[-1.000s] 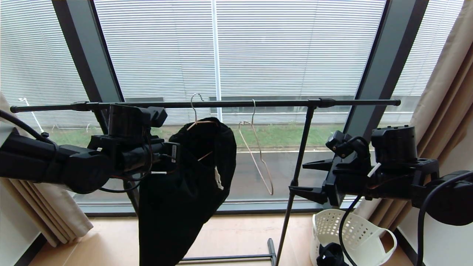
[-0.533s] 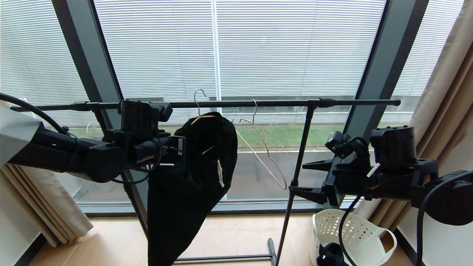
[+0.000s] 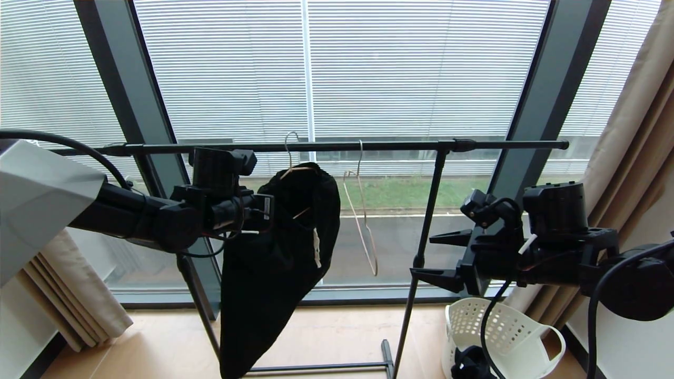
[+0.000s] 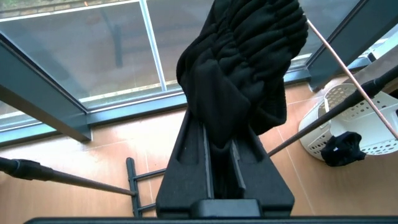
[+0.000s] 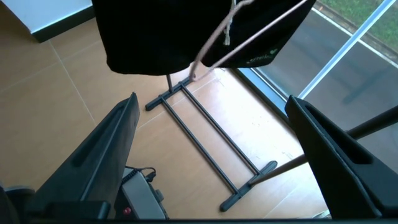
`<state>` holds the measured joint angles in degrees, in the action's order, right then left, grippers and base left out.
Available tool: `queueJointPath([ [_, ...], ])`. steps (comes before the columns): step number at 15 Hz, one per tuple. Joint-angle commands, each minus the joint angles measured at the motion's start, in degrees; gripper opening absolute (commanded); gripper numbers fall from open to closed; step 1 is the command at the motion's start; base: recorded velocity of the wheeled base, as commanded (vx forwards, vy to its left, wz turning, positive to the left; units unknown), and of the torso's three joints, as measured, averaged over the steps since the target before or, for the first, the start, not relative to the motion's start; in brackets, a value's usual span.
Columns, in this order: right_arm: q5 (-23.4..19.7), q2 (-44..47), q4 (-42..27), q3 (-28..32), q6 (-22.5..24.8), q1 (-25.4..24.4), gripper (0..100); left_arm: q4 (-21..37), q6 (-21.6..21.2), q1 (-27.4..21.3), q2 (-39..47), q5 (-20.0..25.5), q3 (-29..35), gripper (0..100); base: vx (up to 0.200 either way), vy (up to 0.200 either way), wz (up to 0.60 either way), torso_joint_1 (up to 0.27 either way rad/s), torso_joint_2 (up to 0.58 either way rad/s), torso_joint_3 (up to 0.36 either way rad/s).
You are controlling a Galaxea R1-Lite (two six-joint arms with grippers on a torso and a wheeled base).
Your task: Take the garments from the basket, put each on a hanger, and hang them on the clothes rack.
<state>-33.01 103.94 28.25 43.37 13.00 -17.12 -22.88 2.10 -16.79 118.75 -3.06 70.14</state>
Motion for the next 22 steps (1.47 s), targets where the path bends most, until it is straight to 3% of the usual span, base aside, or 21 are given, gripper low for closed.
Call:
queueJointPath([
  [1, -0.03, 0.74, 1.81, -0.4, 0.1, -0.02, 100, -0.06, 0.01, 0.0, 0.96, -0.02, 0.43, 0, 0.0, 0.0, 0.0, 0.0, 0.0, 0.0],
  [2, -0.03, 1.27, 2.69, -0.48, 0.1, -0.02, 100, -0.06, 0.01, 0.0, 0.96, -0.02, 0.43, 100, 0.0, 0.0, 0.0, 0.0, 0.0, 0.0],
  [7, 0.05, 1.62, 2.78, -0.48, 0.1, -0.11, 100, 0.38, 0.01, -1.14, -0.1, -0.02, -0.27, 100, 0.0, 0.0, 0.0, 0.0, 0.0, 0.0],
  [10, 0.05, 1.62, 2.87, -0.75, 0.1, -0.11, 100, 2.58, -0.25, -2.37, -5.46, -0.02, -2.56, 100, 0.0, 0.0, 0.0, 0.0, 0.0, 0.0],
  [12, 0.32, -0.31, 2.87, -1.1, 0.1, -0.11, 100, 4.42, -0.25, -2.46, -12.23, -0.02, -8.27, 100, 0.0, 0.0, 0.0, 0.0, 0.0, 0.0],
  [14, 5.85, -8.66, 3.22, -4.97, -0.08, -0.11, 100, 4.51, -0.16, -3.25, -23.3, -0.02, -18.64, 100, 0.0, 0.0, 0.0, 0.0, 0.0, 0.0],
  [16, 8.4, -17.63, 3.13, -9.45, -0.51, -0.64, 100, 4.42, -0.16, -3.16, -34.2, -0.02, -30.24, 100, 0.0, 0.0, 0.0, 0.0, 0.0, 0.0],
  [18, 11.13, -26.24, 3.13, -18.85, -2.18, -4.42, 100, 4.34, 0.1, -2.81, -43.95, -0.02, -42.02, 100, 0.0, 0.0, 0.0, 0.0, 0.0, 0.0],
  [20, 18.86, -31.87, 3.13, -24.74, -2.27, -7.49, 100, 4.25, 1.51, -3.08, -50.28, -0.02, -48.44, 100, 0.0, 0.0, 0.0, 0.0, 0.0, 0.0],
  [21, 26.33, -38.55, 3.13, -30.89, -2.45, -10.92, 100, 4.25, 4.93, -4.48, -57.05, -0.46, -55.29, 100, 0.0, 0.0, 0.0, 0.0, 0.0, 0.0],
  [22, 29.14, -42.77, 2.52, -34.32, -2.45, -12.5, 100, 4.25, 5.81, -4.75, -61.71, -1.95, -59.16, 100, 0.0, 0.0, 0.0, 0.0, 0.0, 0.0],
])
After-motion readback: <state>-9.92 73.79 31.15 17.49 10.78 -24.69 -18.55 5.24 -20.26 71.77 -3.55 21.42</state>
